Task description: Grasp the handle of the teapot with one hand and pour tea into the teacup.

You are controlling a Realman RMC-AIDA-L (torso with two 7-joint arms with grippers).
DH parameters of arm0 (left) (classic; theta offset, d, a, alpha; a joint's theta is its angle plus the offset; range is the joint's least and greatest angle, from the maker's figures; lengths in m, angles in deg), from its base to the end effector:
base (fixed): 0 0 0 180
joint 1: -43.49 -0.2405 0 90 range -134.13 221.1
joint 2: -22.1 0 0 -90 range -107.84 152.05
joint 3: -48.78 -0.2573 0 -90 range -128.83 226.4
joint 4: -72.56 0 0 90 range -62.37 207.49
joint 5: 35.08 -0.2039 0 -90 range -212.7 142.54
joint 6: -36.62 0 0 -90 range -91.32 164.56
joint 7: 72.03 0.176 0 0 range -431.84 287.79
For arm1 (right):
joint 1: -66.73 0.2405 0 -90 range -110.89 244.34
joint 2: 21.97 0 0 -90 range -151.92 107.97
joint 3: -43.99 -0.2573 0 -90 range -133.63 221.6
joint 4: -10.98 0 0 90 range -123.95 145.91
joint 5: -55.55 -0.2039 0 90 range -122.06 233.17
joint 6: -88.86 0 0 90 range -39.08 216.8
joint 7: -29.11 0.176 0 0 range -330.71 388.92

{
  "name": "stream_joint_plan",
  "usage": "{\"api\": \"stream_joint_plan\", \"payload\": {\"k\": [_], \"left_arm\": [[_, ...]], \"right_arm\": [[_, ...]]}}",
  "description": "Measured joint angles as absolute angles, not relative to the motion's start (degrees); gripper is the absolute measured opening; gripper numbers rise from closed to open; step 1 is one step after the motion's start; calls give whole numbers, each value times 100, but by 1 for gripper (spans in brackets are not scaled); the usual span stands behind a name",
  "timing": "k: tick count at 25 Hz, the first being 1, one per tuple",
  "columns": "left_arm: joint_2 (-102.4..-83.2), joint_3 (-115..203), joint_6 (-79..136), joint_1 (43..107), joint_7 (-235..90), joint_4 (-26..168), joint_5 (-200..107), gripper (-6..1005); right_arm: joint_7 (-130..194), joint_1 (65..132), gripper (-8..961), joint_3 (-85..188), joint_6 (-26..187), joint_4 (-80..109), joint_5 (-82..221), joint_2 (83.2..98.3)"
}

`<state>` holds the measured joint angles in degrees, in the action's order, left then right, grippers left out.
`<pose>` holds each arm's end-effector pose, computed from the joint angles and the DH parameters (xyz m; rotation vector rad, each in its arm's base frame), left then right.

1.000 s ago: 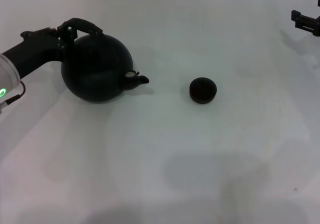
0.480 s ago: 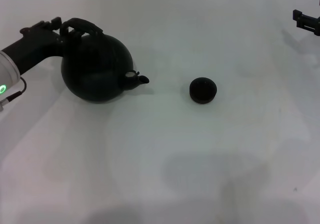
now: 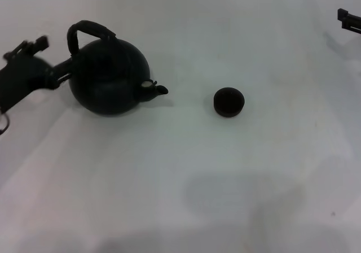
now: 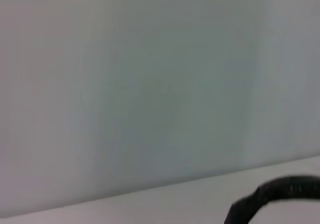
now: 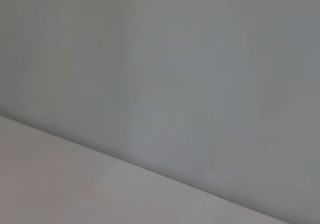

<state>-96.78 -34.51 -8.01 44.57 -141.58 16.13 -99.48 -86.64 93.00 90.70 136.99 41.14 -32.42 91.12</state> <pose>-0.3034 0.3205 -0.0161 -2.0793 -0.7346 -0.6013 0.3573 0.4043 0.0413 -2.0458 0.6526 0.2994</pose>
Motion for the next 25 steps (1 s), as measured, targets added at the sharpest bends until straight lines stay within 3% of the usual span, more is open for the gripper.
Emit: {"api": "stream_joint_plan", "payload": {"k": [7, 14, 17, 22, 25], "left_arm": [[-9694, -2373, -1773, 4109, -13070, 2319, -9389, 878], [-9652, -13, -3077, 4751, -11575, 4465, -8832, 877], [-9566, 871, -3231, 4980, -11444, 4996, -8852, 877], [-9253, 1209, -3191, 5232, -11355, 5617, -8890, 877], [-9196, 1202, -3143, 5276, -11186, 5742, -8900, 877]], "right_arm": [[-8863, 9256, 845, 9025, 13691, 4131, -3263, 9067], [-9282, 9082, 844, 8359, 13954, 4132, -3633, 9284], [-9569, 9021, 844, 8268, 14396, 3892, -4188, 9287], [-10364, 8844, 844, 8256, 15815, 3298, -5368, 9283], [-11127, 8815, 844, 8254, 16628, 2655, -6062, 9284]]}}
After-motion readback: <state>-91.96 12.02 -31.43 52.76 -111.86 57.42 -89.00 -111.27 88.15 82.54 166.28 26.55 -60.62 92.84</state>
